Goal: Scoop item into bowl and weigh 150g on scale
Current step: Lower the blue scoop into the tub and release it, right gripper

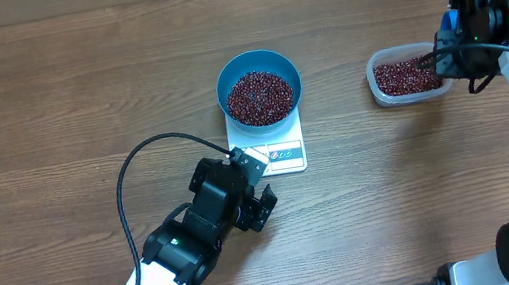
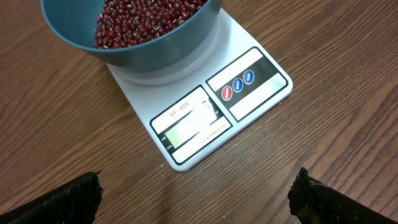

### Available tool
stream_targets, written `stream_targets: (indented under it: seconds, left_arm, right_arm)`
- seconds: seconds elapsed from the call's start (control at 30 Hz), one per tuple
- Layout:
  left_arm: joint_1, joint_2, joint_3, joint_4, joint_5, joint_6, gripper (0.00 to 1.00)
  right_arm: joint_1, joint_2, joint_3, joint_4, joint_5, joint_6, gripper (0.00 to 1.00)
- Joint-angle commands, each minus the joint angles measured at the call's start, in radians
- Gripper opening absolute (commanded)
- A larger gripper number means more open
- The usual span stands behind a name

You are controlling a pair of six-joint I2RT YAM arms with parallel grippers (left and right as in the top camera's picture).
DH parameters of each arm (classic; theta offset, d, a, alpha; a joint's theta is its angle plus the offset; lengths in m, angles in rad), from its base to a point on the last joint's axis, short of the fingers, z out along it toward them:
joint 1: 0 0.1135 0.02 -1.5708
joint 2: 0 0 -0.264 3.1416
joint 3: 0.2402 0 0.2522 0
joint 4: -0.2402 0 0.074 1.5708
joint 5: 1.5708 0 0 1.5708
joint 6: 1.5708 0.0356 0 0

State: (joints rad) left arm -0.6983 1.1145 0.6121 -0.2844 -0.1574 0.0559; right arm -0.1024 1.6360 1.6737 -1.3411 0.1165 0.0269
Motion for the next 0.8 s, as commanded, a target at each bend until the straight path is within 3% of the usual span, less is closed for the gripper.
stream_targets:
  seconds: [0.0, 0.47, 0.77]
  left_arm:
    - [0.004, -0.01, -0.007, 0.0, 0.001, 0.011, 1.0]
    - [0.004, -0.01, -0.007, 0.0, 0.001, 0.011, 0.99]
    - [0.004, -0.01, -0.007, 0.0, 0.001, 0.011, 0.99]
  right_arm:
    - [0.008, -0.018, 0.03, -0.016, 0.024, 0.015, 0.04]
    - [0.195, -0.017, 0.03, -0.054, 0.314, 0.138, 0.04]
    - [0.219, -0.017, 0.03, -0.042, 0.406, 0.196, 0.04]
